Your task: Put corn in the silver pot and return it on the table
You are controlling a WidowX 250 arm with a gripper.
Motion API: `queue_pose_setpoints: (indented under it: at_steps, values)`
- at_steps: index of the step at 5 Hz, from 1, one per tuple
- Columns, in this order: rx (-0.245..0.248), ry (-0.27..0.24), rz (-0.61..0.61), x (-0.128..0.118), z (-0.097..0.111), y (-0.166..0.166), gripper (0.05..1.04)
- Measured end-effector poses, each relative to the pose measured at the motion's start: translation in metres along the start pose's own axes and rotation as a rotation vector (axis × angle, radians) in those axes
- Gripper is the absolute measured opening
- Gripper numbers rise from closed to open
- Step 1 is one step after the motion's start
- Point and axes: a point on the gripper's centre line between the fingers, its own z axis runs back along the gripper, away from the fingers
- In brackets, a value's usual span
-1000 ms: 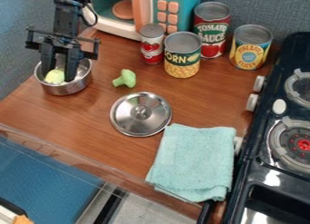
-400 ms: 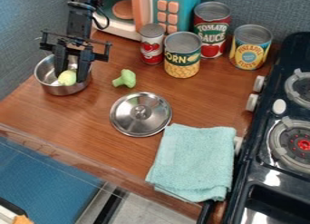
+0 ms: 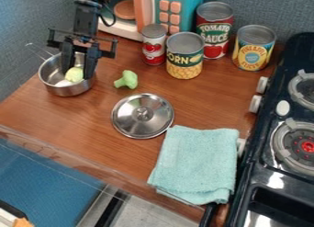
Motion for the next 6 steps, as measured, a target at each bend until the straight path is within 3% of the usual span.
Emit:
queue_pose_setpoints:
  at_steps: [1,6]
  values:
    - [0.001,0.015,-0.002,0.009,0.0,-0.004,0.383]
    - [0.037,-0.041,-0.077,0.025,0.02,-0.042,0.383]
